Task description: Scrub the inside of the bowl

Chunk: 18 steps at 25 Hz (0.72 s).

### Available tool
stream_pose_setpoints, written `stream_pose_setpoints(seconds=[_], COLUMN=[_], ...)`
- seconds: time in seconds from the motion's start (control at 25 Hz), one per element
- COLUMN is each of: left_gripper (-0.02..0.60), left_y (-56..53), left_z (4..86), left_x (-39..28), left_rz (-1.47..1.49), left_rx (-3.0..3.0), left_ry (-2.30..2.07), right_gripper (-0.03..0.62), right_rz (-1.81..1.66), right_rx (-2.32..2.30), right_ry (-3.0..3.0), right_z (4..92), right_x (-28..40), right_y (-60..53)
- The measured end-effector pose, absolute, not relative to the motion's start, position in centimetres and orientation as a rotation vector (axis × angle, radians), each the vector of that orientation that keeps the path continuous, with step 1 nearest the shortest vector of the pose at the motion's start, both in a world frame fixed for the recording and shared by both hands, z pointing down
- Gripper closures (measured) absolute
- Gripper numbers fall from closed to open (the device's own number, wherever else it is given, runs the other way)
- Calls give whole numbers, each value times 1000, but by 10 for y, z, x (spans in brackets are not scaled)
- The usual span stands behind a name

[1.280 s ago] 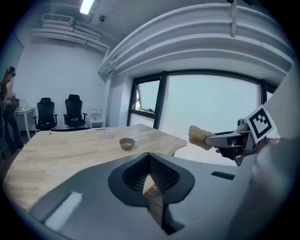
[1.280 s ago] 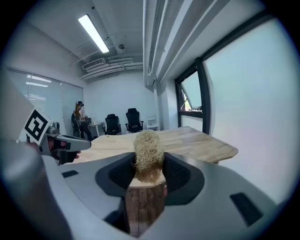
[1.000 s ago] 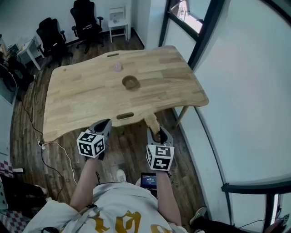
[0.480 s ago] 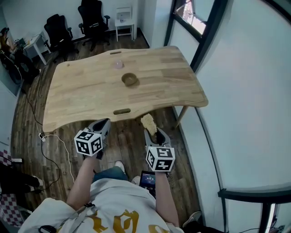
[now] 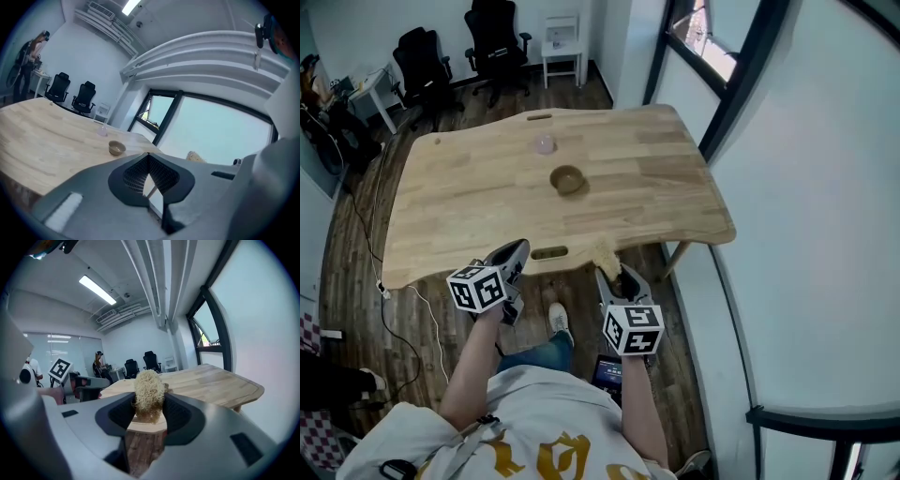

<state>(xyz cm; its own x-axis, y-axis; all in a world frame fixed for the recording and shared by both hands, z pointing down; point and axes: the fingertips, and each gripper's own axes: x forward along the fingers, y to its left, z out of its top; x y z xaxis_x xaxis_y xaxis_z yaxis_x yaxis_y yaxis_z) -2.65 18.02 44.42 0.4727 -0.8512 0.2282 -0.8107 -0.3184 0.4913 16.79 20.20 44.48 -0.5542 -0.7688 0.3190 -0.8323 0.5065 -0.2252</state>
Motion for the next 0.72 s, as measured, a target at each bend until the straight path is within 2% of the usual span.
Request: stream_pose_setpoints(seconds=[0.44,0.72], left_gripper=[580,580], left_y=[-16,-70], left_z=[456,477], left_x=[-68,-97], left_rz=[31,21], left_rx=[2256,2189], left_ry=[-1420,-1386], right_gripper=[422,422], right_rz=[678,736], right_rx=[1474,1508], right_ry=[-2509,-2460], right_z=[453,465], right_x=[137,124], right_y=[16,-33])
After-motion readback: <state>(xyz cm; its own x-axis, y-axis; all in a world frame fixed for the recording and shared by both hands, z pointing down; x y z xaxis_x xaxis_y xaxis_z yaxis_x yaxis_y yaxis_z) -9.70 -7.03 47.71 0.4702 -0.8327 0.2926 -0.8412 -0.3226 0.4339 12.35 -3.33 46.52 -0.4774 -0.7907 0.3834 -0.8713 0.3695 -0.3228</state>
